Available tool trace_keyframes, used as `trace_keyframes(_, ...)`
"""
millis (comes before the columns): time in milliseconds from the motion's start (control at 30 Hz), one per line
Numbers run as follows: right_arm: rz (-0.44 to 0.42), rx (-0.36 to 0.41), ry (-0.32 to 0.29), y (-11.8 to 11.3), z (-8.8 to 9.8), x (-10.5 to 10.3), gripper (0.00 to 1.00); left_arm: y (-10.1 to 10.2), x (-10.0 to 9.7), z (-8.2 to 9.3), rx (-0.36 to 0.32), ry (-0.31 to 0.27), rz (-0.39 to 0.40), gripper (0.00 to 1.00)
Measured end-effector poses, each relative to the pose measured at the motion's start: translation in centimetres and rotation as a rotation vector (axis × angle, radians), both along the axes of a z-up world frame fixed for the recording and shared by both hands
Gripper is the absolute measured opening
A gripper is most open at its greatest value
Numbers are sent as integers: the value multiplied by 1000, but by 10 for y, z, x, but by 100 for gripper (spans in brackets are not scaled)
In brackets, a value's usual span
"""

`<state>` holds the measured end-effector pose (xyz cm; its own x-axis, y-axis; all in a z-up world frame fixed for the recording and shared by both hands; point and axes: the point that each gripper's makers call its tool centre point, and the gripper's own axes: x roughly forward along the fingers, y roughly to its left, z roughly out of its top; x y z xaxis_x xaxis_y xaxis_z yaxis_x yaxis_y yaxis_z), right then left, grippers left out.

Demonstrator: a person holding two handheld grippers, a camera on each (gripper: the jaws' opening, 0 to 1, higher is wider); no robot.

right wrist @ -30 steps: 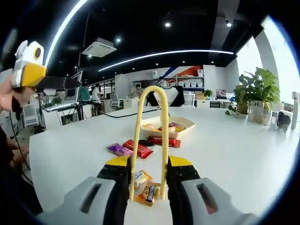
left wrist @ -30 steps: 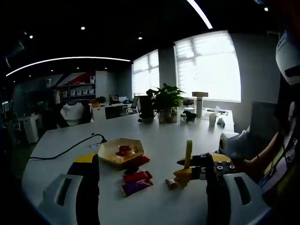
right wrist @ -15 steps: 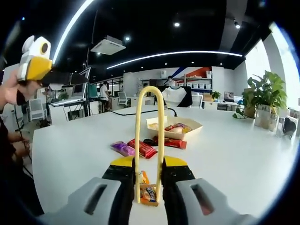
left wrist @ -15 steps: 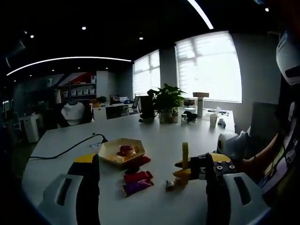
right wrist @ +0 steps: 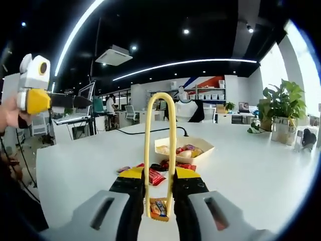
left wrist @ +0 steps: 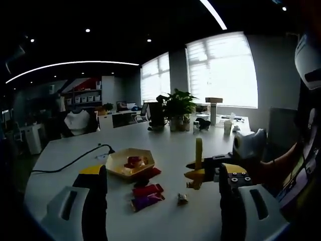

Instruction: Place the target food into the container with the food tongs after gripping and lifting it, then release it inside without dropping or visibly crushing the food.

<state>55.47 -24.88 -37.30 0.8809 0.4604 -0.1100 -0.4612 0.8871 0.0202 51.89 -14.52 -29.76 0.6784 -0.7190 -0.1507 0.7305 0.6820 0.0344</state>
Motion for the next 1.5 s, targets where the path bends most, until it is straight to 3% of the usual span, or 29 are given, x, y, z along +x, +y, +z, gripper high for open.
trace_keyframes(233,-1,15,-57,2,29,16,16,-1,-3,-4,39,-2,-17,100)
trace_keyframes(300,-27,56,-81,0,41,24,16,0,-2,-4,44,-8,-11,100)
trace_keyframes(367,-21,18,-109,2,48,30,16,0,-2,-6,53,-4,-14,100)
trace_keyframes(433,-21,59,-112,2,55,36,16,0,-2,-7,44,1,-13,100)
trace_keyframes(633,-39,70,-148,-6,71,57,16,2,-2,-6,37,-3,-5,100)
trace_keyframes(900,-28,51,-205,-13,98,99,17,7,1,-4,22,-6,5,100)
trace_keyframes(1100,22,106,-223,-15,117,134,17,7,-1,5,-6,-27,0,100)
trace_keyframes(1333,27,92,-196,-13,107,170,17,-1,-1,7,-15,-26,-5,100)
trace_keyframes(1500,36,68,-106,-16,76,211,18,-11,2,9,-14,-27,-25,100)
